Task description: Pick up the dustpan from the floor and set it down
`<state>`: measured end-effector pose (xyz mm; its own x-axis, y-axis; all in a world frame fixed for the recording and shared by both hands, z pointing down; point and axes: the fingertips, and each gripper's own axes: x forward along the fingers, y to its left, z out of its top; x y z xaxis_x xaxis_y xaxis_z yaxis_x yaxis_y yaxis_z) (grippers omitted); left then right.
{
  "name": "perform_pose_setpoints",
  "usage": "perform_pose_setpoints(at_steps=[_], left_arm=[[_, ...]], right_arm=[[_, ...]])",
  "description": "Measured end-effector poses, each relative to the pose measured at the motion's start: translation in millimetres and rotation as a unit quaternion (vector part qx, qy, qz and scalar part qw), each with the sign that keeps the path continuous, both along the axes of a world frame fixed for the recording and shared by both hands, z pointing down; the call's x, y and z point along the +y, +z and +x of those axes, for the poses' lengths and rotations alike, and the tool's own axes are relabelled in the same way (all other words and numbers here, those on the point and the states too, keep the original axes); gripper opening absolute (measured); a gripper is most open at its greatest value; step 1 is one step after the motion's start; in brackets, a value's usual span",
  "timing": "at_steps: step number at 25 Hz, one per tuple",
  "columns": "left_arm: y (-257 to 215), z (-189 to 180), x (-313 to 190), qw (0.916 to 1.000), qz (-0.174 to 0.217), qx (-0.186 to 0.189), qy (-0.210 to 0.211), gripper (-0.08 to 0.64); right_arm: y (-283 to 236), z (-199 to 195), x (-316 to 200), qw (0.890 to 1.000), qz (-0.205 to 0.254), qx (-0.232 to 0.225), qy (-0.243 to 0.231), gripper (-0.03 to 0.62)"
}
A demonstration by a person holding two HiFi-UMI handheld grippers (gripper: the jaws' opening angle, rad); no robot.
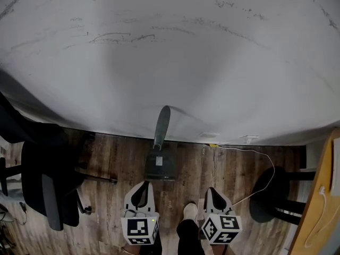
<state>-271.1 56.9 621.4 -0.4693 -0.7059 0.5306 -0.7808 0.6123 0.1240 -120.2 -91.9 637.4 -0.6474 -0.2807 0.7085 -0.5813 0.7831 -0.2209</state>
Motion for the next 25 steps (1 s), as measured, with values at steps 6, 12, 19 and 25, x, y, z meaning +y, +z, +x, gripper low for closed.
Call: perform_pose_setpoints(at_steps=[6, 12, 19, 25], left_arm=[[0, -2, -11, 0.9998, 0.02, 0.001, 0.009, 0.046], [-1, -11, -16, 0.9996, 0.022, -0.011, 0.012, 0.12], [1, -22, -30, 0.999, 0.024, -0.03, 0.024, 0.19], [12, -29, -41, 0.9989, 0.017, -0.035, 0.028, 0.199]], right_arm=[[2, 2, -2, 1.0, 0.003, 0.004, 0.002, 0.032], [2, 6, -3, 1.0, 0.004, 0.005, 0.001, 0.032], [3, 10, -2, 1.0, 0.004, 0.009, 0.0, 0.032], [5, 11, -4, 1.0, 0.006, 0.013, -0.005, 0.032]])
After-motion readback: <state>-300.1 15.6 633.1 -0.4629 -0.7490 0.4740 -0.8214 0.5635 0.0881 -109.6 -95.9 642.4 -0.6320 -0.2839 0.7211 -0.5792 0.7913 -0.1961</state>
